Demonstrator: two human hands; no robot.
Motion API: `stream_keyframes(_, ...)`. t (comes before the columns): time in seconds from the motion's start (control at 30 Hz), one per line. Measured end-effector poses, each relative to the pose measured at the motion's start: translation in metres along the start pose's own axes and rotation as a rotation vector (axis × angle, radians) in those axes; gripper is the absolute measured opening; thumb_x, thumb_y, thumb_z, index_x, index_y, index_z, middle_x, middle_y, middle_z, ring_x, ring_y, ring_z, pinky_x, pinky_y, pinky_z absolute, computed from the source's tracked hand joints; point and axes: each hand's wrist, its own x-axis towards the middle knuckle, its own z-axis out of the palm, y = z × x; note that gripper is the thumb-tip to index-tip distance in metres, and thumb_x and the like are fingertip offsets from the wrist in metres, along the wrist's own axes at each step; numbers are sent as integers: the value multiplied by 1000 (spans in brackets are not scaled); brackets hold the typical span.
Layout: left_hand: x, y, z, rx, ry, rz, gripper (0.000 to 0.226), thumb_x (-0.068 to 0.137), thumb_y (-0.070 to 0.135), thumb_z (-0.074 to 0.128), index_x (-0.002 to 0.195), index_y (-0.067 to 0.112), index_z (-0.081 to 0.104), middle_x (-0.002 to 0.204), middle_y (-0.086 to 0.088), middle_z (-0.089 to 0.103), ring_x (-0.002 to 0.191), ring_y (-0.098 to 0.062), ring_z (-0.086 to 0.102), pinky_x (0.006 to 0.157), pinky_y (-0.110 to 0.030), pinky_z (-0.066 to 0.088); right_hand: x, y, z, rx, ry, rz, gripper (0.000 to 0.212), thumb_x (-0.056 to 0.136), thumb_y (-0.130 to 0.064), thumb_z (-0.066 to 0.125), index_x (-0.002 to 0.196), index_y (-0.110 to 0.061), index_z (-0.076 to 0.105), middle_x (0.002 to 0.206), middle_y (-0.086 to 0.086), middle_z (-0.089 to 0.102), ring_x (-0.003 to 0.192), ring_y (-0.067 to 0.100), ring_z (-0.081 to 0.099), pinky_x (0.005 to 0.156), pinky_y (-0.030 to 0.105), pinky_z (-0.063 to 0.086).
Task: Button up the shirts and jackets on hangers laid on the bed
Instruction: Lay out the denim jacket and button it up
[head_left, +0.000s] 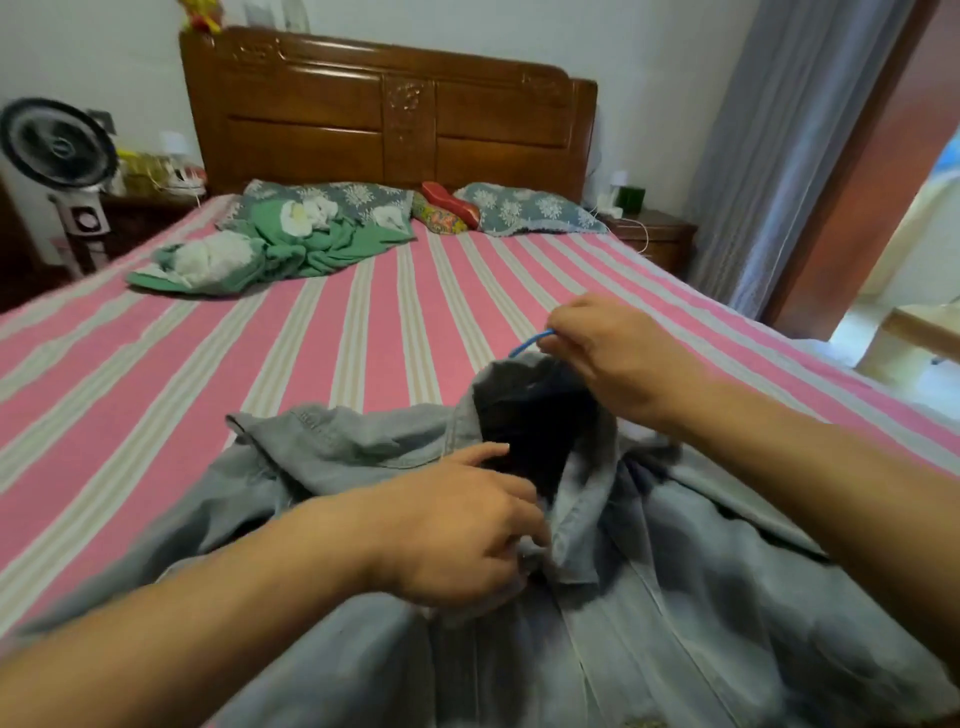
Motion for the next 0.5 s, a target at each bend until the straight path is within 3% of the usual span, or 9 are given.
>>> stream_keyframes(0.07, -2, -17, -29, 267, -21, 38, 46, 93, 43, 36, 130, 32, 61, 116, 8, 63, 119, -15, 54, 125, -42, 6, 24, -9, -28, 62, 142, 45, 24, 102, -32, 48, 94, -14, 62, 79, 6, 64, 68, 29, 57, 60, 41, 48)
stream_keyframes(0.13, -10, -38, -56, 627, -20, 35, 59, 92, 56, 31, 136, 29, 58, 124, -2, 65, 128, -29, 51, 125, -50, 6, 45, -15, -45, 23, 192, -4, 23, 103, -32, 48, 100, -14, 62, 79, 8, 66, 65, 30, 57, 57, 39, 46)
stream_keyframes(0.2, -16, -52, -76, 863, -71, -8, 62, 94, 47, 44, 148, 18, 47, 136, -13, 60, 137, -34, 46, 125, -58, 2, 64, -20, -55, 38, 114, 22, 19, 104, -31, 51, 107, -17, 64, 91, 7, 71, 73, 27, 60, 62, 35, 43)
stream_keyframes(0.23, -16, -52, -83, 912, -57, -1, 57, 93, 37, 51, 145, 14, 52, 131, -14, 61, 133, -33, 50, 125, -58, 8, 72, -22, -60, 72, 48, 54, 18, 105, -29, 51, 108, -18, 64, 95, 3, 71, 78, 23, 60, 65, 33, 40)
stream_keyframes(0.3, -17, -41, -93, 884, 55, 62, 26, 86, 25, 56, 104, 16, 73, 100, -6, 66, 108, -30, 60, 114, -51, 30, 84, -29, -70, 84, -100, 92, 18, 106, -28, 48, 109, -20, 64, 95, -8, 63, 85, 17, 56, 71, 32, 39)
stream_keyframes(0.37, -26, -26, -93, 703, 112, 141, 11, 79, 25, 58, 82, 23, 68, 95, -1, 59, 104, -28, 53, 109, -47, 34, 95, -32, -74, -23, -267, 83, 19, 107, -25, 45, 105, -23, 64, 100, -9, 61, 91, 18, 57, 77, 38, 46)
stream_keyframes(0.43, -38, -17, -87, 596, 121, 117, 18, 76, 30, 57, 87, 25, 69, 118, -4, 55, 121, -31, 45, 113, -50, 32, 105, -27, -67, -60, -393, 151, 22, 106, -19, 45, 100, -24, 65, 100, -5, 64, 91, 21, 60, 78, 42, 54)
stream_keyframes(0.5, -43, -34, -82, 631, 196, -88, 28, 83, 33, 52, 101, 22, 70, 134, -9, 49, 125, -34, 43, 103, -50, 42, 119, -15, -47, 61, -326, 283, 21, 105, -13, 47, 102, -23, 64, 96, -4, 64, 84, 22, 63, 69, 39, 57)
